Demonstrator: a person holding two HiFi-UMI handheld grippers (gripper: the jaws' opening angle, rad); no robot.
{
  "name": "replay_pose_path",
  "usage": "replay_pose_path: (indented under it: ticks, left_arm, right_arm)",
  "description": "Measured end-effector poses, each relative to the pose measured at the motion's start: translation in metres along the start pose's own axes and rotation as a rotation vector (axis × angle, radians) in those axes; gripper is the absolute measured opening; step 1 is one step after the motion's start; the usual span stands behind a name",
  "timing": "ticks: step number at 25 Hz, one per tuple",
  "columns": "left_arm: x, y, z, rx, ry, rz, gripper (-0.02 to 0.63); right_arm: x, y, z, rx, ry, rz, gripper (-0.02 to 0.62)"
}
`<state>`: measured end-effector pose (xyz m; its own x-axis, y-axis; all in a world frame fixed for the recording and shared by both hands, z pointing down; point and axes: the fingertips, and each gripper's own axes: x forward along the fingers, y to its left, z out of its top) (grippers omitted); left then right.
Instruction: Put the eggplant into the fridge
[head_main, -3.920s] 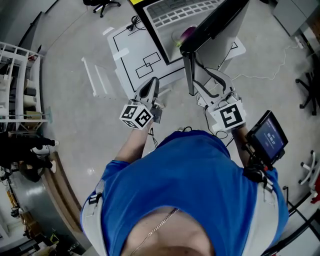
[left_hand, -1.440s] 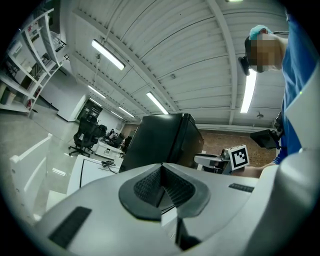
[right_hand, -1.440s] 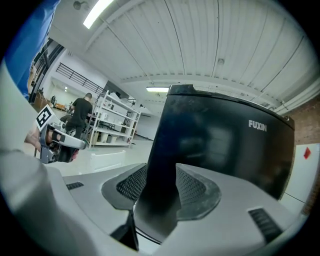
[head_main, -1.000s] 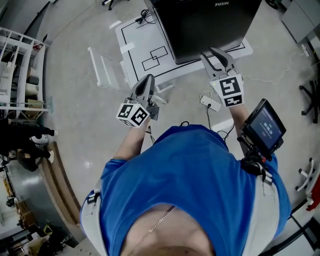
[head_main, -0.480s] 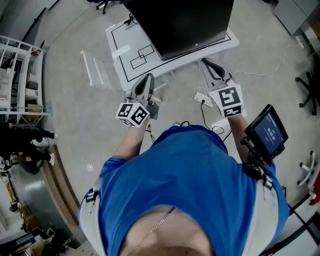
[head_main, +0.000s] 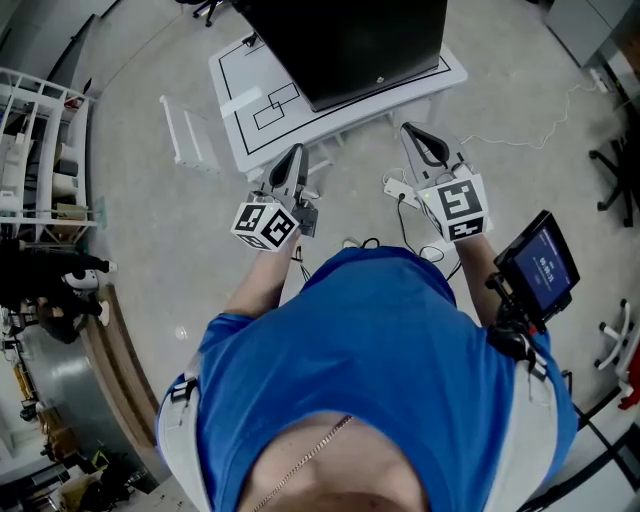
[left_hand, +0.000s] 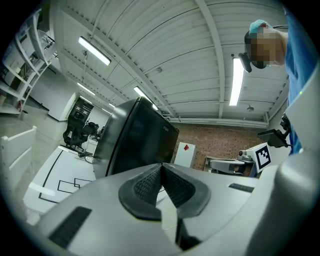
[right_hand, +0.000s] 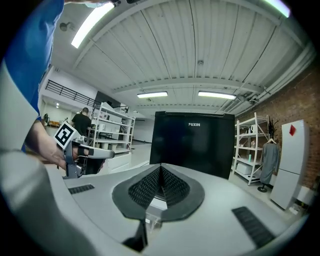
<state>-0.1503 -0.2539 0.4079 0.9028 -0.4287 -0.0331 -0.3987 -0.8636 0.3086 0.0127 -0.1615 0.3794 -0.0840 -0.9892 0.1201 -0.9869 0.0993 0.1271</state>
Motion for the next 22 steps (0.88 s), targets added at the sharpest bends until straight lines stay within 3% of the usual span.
replay_pose_path:
  ticks: [8, 22]
  left_arm:
    - [-0.019, -0.038, -0.002, 0.014, 0.000, 0.005, 0.008]
    - [-0.020, -0.041, -0.006, 0.011, 0.001, 0.012, 0.008]
  right_arm:
    - [-0.040, 0.005, 0.006, 0.013, -0.022, 0.007, 0.002]
    - [-0.041, 0.007, -0.001, 0.023, -0.024, 0.016, 0.002]
